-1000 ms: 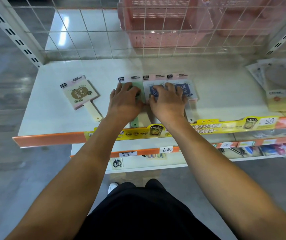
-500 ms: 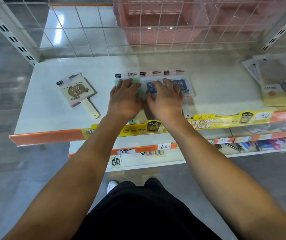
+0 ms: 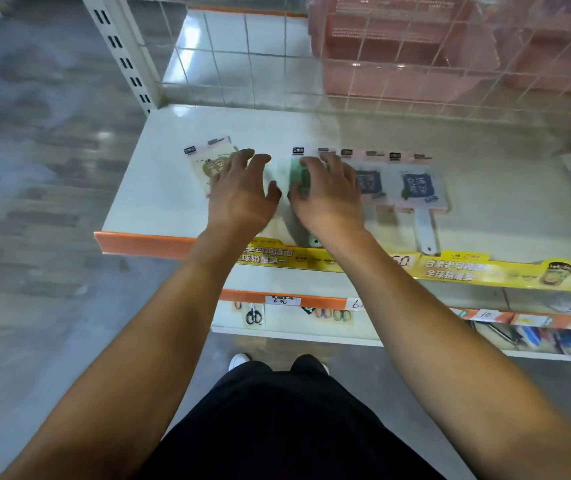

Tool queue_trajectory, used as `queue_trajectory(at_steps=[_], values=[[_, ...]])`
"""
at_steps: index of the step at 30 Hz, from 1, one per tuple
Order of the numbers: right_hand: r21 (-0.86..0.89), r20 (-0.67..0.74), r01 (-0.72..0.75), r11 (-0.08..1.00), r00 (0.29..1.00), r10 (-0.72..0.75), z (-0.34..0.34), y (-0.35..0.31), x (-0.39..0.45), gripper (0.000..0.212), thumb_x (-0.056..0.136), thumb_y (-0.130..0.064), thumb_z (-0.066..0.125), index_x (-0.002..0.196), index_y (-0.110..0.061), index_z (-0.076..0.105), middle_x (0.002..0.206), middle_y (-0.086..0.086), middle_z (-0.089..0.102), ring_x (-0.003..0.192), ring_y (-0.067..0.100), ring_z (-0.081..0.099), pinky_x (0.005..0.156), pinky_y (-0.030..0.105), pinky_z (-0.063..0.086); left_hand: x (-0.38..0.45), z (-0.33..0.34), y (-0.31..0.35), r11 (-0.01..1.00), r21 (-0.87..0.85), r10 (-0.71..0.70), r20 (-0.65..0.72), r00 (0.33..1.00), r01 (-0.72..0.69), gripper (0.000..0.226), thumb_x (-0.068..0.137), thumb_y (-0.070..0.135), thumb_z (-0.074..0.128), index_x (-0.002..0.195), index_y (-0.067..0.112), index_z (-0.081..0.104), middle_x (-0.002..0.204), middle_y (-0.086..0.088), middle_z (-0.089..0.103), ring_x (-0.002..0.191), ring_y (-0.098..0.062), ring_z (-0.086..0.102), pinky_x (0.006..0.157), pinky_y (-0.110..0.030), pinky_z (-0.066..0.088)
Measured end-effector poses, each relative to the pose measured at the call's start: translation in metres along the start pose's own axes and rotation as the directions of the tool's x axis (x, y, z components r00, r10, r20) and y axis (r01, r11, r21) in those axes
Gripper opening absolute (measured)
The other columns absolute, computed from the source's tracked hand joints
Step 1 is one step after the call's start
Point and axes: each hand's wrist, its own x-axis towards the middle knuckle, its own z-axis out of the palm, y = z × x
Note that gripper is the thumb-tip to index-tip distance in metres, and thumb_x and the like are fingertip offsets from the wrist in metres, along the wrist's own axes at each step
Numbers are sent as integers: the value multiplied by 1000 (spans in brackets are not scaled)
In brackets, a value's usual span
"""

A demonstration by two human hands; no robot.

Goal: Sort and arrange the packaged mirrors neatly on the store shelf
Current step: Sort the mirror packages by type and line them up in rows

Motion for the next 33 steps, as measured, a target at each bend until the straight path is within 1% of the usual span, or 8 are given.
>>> queue_trajectory(at_steps=[3, 5, 11, 16, 20, 25, 28, 33], values=[[31, 5, 66, 997, 998, -66, 11, -21, 2, 48, 92, -41, 54, 137, -26, 48, 149, 1, 37, 136, 29, 32, 108, 44, 34, -7, -12, -21, 999, 15, -41, -63, 997, 42, 47, 85, 30, 59, 129, 14, 55, 133, -9, 53, 124, -30, 49, 92, -46, 43], [55, 5, 114, 992, 993, -114, 19, -34, 4, 49, 91, -42, 55, 137, -24, 49, 147, 3, 39, 135, 32, 34, 109, 45, 33, -12, -21, -33, 996, 37, -72, -93, 993, 76, 45, 84, 28, 60, 127, 13, 56, 130, -10, 54, 121, -32, 50, 89, -45, 43], [83, 54, 193, 978, 979, -198, 38, -75, 11, 53, 87, -42, 61, 135, -22, 51, 143, 4, 41, 130, 32, 38, 105, 45, 37, -22, -44, -73, 982, 50, -175, -126, 976, 182, 48, 85, 31, 59, 130, 14, 53, 135, -9, 50, 126, -29, 47, 94, -47, 43], [79, 36, 225, 971, 973, -229, 53, -97, 19, 54, 84, -45, 63, 131, -22, 54, 140, 3, 45, 125, 32, 42, 100, 43, 41, -27, -55, -101, 973, 69, -208, -133, 969, 218, 48, 86, 29, 56, 132, 14, 52, 138, -11, 49, 126, -31, 47, 96, -47, 44], [52, 45, 230, 972, 971, -233, 62, -107, 25, 56, 82, -47, 63, 132, -23, 54, 140, 3, 45, 125, 33, 42, 99, 42, 42, -22, -61, -110, 969, 98, -215, -124, 969, 228, 48, 88, 29, 55, 135, 17, 49, 141, -8, 46, 126, -31, 47, 95, -45, 42], [-1, 114, 173, 985, 978, -172, 72, -113, 34, 57, 81, -51, 67, 132, -29, 54, 143, 3, 42, 128, 33, 38, 104, 42, 38, -14, -64, -119, 972, 65, -220, -109, 969, 227, 48, 89, 30, 54, 136, 19, 48, 144, -6, 43, 131, -28, 43, 97, -45, 40], [-44, 141, 168, 985, 977, -160, 75, -116, 36, 51, 82, -51, 68, 128, -30, 58, 138, 4, 46, 124, 33, 43, 101, 42, 40, -11, -63, -125, 977, 46, -201, -105, 974, 206, 48, 89, 30, 54, 135, 18, 49, 143, -6, 44, 128, -28, 46, 96, -45, 42], [-75, 130, 148, 986, 982, -138, 75, -120, 34, 47, 83, -46, 66, 126, -30, 60, 136, 3, 49, 118, 34, 45, 97, 41, 42, -6, -62, -133, 983, 19, -182, -80, 980, 184, 47, 88, 30, 56, 133, 18, 51, 142, -6, 45, 125, -30, 49, 97, -45, 43]])
